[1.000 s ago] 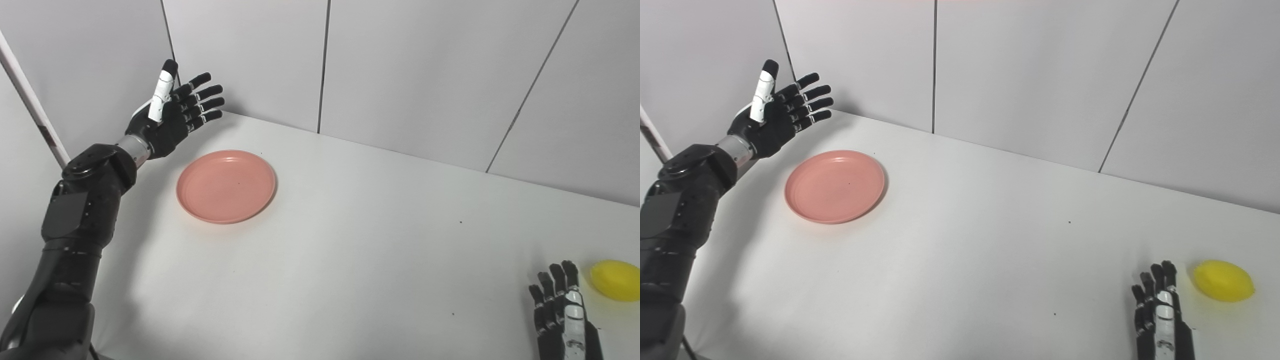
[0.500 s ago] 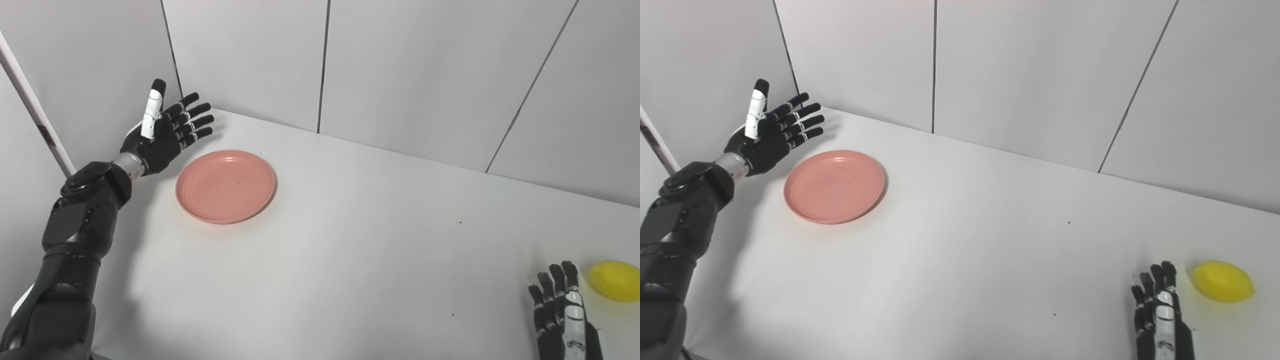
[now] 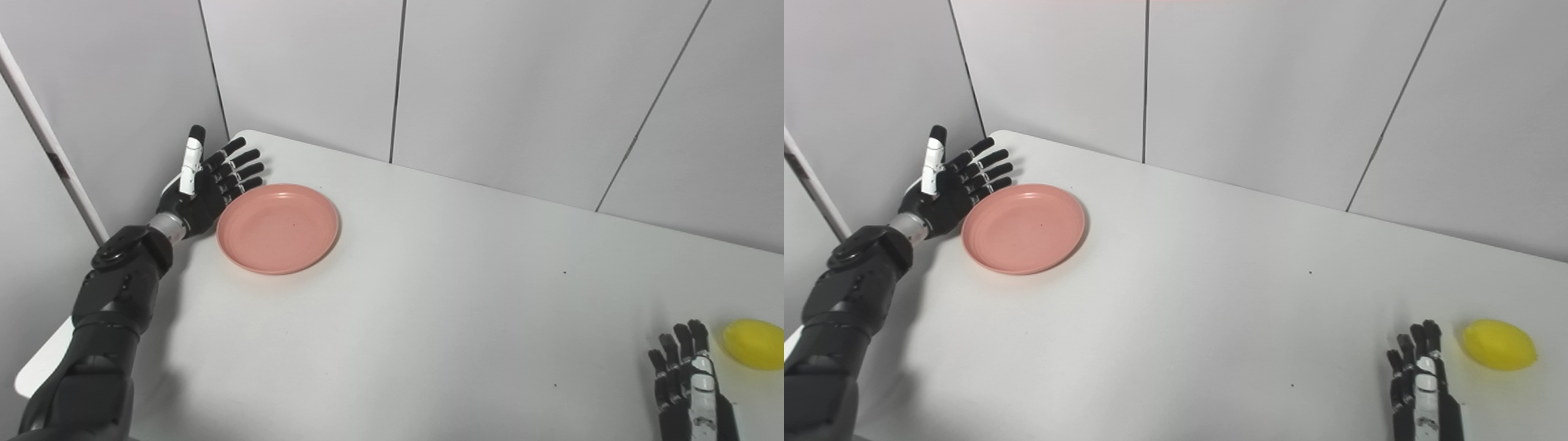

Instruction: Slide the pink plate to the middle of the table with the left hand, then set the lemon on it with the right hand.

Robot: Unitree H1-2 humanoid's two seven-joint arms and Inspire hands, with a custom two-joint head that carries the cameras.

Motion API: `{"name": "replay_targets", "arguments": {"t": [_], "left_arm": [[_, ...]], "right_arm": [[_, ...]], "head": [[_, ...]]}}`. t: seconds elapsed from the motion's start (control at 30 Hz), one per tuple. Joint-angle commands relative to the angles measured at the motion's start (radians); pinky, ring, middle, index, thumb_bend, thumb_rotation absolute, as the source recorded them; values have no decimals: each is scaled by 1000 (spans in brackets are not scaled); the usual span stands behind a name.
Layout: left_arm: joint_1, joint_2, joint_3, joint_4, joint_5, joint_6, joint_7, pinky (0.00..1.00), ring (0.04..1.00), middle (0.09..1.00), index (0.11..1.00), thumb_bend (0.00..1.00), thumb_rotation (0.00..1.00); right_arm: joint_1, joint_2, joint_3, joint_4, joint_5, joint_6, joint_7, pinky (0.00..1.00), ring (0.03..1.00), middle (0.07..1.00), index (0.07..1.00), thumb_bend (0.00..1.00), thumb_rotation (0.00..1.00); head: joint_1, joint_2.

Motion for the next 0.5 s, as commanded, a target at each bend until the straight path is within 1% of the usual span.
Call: {"name": "replay_targets", "arguments": {"t": [0.0,0.07,0.17,0.2,0.23,0.37,0.47], "left_arm": [[-50,25,6,17,5,-67,-26,867,846,825,910,957,894],[-52,27,5,43,6,-82,-46,872,854,822,889,951,891],[-58,26,4,78,3,-108,-78,847,842,806,863,943,880],[-58,25,1,87,3,-115,-91,840,838,802,860,941,878],[-58,23,-3,92,6,-120,-99,824,822,800,882,963,858],[-40,8,-18,51,18,-108,-91,809,817,815,905,988,851],[-16,-12,-25,-12,18,-92,-78,796,803,803,897,986,852]], "right_arm": [[30,21,9,52,8,-14,1,1000,990,999,987,665,811],[29,21,9,53,10,-14,3,1000,993,1000,991,657,813],[29,23,8,52,8,-11,-2,1000,986,999,988,657,814],[29,22,9,53,9,-13,1,1000,985,998,987,657,814],[29,21,10,53,11,-15,4,1000,988,1000,988,654,814],[26,21,10,62,11,-24,7,1000,994,1000,991,642,814],[24,21,9,66,12,-28,9,1000,992,1000,991,638,816]], "head": [[-1,2],[-2,3],[-1,3],[-1,3],[-1,3],[-3,5],[-3,7]]}}
